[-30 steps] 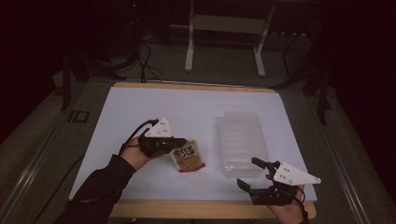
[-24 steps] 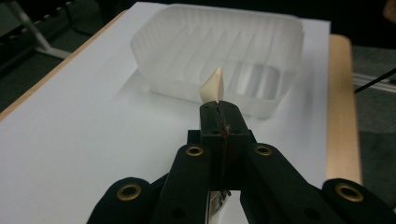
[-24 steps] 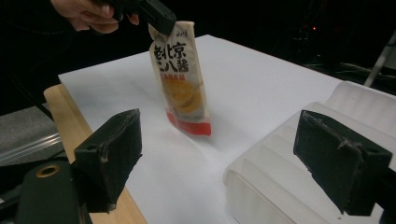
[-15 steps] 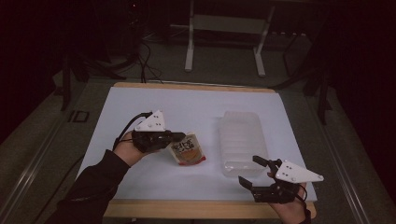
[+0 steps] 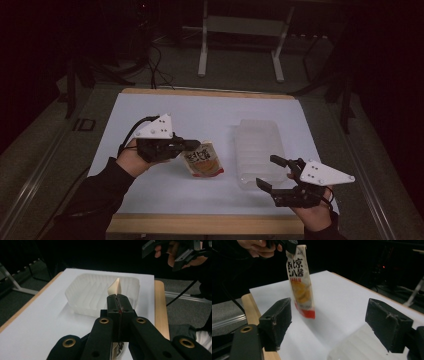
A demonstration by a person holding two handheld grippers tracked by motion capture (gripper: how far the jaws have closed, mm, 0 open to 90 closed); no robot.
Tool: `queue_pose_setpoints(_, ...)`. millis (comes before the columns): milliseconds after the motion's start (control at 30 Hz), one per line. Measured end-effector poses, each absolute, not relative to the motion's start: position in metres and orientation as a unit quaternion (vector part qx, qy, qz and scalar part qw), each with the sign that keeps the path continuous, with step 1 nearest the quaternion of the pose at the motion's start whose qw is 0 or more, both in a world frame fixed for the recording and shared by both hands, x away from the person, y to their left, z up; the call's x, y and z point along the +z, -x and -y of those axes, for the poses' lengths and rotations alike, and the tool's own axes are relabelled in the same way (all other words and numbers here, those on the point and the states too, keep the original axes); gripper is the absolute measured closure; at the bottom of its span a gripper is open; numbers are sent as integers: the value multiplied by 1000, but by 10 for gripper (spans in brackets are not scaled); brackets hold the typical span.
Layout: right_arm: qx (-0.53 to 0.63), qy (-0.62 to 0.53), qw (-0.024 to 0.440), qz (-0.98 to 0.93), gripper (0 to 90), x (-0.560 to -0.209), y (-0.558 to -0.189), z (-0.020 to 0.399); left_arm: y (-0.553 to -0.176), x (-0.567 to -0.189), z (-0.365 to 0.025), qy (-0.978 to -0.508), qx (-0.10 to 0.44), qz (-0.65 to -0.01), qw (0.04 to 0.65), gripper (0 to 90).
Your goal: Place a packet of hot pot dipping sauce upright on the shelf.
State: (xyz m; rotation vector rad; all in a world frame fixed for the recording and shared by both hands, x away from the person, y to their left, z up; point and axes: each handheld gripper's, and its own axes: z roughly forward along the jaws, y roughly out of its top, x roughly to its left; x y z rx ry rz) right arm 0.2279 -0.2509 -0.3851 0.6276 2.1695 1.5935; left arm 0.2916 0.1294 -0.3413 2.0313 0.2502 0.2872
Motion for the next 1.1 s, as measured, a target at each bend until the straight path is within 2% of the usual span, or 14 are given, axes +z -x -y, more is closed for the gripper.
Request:
queue_pose_setpoints(200, 564, -194, 189, -780, 263, -363, -237, 240, -284, -334, -124, -845, 113, -84, 516, 900)
queue_pose_setpoints(500, 560, -157, 158, -798, 381, -340, -251, 220, -281, -332, -114, -845, 99, -67, 522, 900)
queue_pose_setpoints(633, 555, -141, 134, -809, 435, -339, -258, 206, -280, -331, -112, -845, 99, -62, 521, 900)
queue_pose_setpoints(900, 540, -107, 128, -825, 540, -342, -271, 180, -281, -332, -107, -847, 94, -61, 520, 900)
queue_pose_setpoints(1100, 528, -90, 103, -838, 634, -341, -279, 168, -282, -332, -104, -848, 90, -57, 520, 900)
